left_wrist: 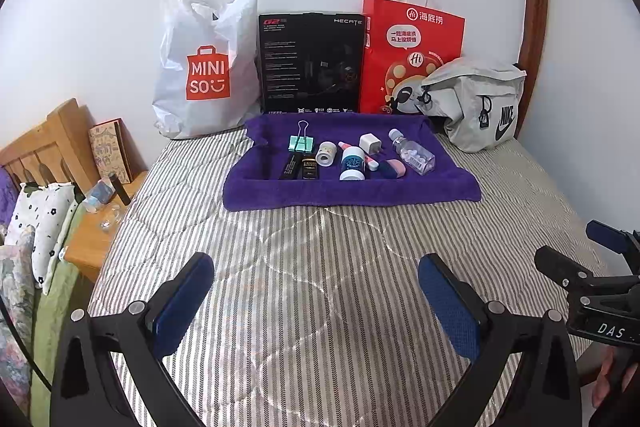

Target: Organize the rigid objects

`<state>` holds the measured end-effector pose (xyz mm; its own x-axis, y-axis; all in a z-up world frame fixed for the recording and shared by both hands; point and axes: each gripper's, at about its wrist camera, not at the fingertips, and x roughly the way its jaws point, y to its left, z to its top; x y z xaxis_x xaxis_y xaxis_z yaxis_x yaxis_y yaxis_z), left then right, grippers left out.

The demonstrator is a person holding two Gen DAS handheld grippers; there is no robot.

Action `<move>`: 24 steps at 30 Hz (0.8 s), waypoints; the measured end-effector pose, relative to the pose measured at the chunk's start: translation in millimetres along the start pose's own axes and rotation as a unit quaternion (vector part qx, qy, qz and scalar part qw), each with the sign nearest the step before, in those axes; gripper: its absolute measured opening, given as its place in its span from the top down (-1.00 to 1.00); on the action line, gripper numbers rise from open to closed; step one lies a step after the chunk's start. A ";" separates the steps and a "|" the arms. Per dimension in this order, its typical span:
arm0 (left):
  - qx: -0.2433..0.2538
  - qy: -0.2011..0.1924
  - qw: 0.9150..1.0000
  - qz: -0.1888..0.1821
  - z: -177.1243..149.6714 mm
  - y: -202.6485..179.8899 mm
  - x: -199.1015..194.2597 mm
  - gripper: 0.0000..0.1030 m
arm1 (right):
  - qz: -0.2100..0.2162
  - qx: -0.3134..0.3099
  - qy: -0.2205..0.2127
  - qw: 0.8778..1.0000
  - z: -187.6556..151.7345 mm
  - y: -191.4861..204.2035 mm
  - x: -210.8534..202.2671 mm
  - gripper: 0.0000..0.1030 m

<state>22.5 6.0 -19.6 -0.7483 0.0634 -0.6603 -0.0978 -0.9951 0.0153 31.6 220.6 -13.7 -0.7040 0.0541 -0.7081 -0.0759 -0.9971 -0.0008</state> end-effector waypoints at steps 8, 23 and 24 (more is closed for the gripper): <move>0.001 0.000 1.000 -0.001 0.7 1.2 -0.3 -1.00 | -0.002 -0.006 0.005 1.000 -0.5 2.3 2.7 -1.00; 0.003 0.001 1.000 -0.004 0.9 2.7 -0.6 -1.00 | -0.002 -0.012 0.005 1.000 -2.5 6.0 3.1 -1.00; 0.003 0.001 1.000 -0.005 0.7 2.2 -0.7 -1.00 | -0.003 -0.012 0.006 1.000 -2.8 5.9 3.3 -1.00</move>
<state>22.4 3.9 -18.5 -0.7460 0.0732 -0.6619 -0.1092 -0.9939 0.0133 30.8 214.7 -18.1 -0.6954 0.0587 -0.7163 -0.0620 -0.9978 -0.0216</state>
